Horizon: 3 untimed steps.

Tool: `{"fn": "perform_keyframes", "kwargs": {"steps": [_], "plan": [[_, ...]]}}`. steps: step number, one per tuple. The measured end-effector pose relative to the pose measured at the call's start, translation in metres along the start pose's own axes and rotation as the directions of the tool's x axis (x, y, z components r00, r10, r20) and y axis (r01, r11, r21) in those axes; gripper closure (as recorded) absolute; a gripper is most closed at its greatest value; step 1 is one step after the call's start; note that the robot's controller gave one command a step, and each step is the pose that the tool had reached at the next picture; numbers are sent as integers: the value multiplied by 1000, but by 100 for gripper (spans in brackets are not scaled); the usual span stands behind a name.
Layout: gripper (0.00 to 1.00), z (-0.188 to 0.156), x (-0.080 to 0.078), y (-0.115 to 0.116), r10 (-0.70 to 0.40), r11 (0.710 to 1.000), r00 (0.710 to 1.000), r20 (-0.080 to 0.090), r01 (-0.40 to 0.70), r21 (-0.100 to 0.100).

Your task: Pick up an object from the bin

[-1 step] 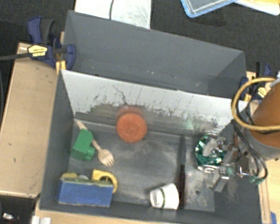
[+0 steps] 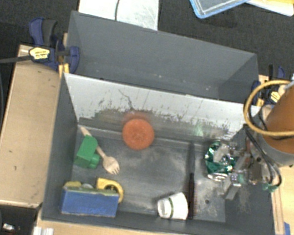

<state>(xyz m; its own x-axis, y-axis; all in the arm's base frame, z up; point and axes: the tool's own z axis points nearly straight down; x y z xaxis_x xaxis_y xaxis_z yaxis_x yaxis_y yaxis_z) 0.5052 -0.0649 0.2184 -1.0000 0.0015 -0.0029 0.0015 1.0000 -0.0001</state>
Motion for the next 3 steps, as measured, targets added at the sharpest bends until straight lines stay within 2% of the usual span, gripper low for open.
{"fn": "perform_keyframes", "kwargs": {"steps": [1, 2, 3], "plan": [[0, 54, -6, 41, -194, 981, 981, 2, 194, 0], [0, 65, -7, 87, -518, 855, 855, 2, 518, 3], [0, 83, -10, 82, -643, 766, 766, -2, 643, -1]]}}
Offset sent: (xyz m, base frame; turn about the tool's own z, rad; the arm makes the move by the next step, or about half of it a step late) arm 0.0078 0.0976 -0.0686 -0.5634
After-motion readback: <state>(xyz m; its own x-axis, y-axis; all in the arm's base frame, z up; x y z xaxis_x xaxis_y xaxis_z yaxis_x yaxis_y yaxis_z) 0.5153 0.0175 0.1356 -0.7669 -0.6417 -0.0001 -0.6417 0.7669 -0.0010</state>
